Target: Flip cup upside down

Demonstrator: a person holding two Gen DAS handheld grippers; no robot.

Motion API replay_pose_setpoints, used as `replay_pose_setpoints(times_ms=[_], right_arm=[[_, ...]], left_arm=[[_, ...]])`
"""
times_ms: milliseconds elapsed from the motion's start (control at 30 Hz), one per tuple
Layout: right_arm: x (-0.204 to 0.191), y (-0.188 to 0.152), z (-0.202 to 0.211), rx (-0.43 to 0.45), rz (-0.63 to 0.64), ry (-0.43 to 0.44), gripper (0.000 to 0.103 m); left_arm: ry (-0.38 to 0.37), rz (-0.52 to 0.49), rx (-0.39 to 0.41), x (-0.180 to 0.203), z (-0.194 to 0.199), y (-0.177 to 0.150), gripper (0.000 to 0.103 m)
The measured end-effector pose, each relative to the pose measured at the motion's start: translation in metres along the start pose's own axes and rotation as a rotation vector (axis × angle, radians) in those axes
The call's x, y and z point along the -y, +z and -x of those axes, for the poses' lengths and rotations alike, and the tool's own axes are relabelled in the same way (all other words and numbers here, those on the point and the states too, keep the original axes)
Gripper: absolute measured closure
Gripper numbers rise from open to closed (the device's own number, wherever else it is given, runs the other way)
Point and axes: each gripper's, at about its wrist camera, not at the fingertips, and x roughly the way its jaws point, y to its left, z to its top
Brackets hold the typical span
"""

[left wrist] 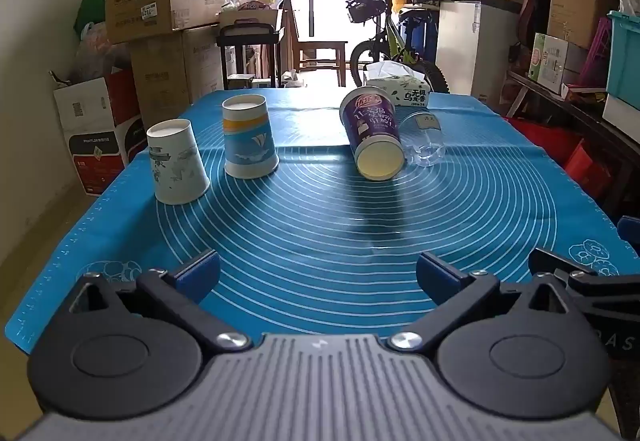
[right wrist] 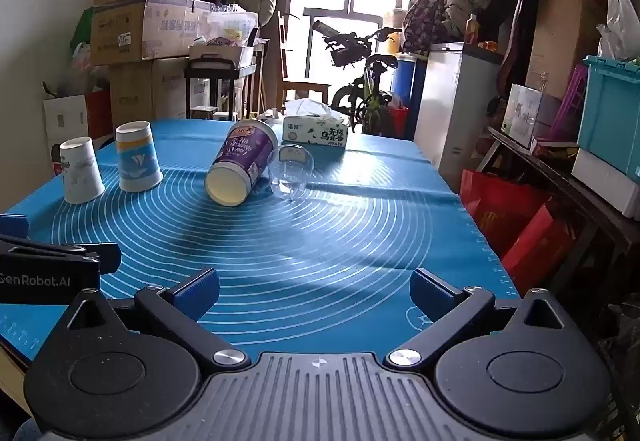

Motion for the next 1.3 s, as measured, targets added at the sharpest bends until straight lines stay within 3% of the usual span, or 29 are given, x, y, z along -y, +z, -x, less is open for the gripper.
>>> replay_pose_setpoints(times_ms=[1300], right_arm=[[0.0, -0.0029, -0.0053, -0.002, 0.006, -0.013, 0.0]], left_arm=[[-0.013, -0.005, -0.007, 0.0018, -0.0018, -0.0011, 0.001]])
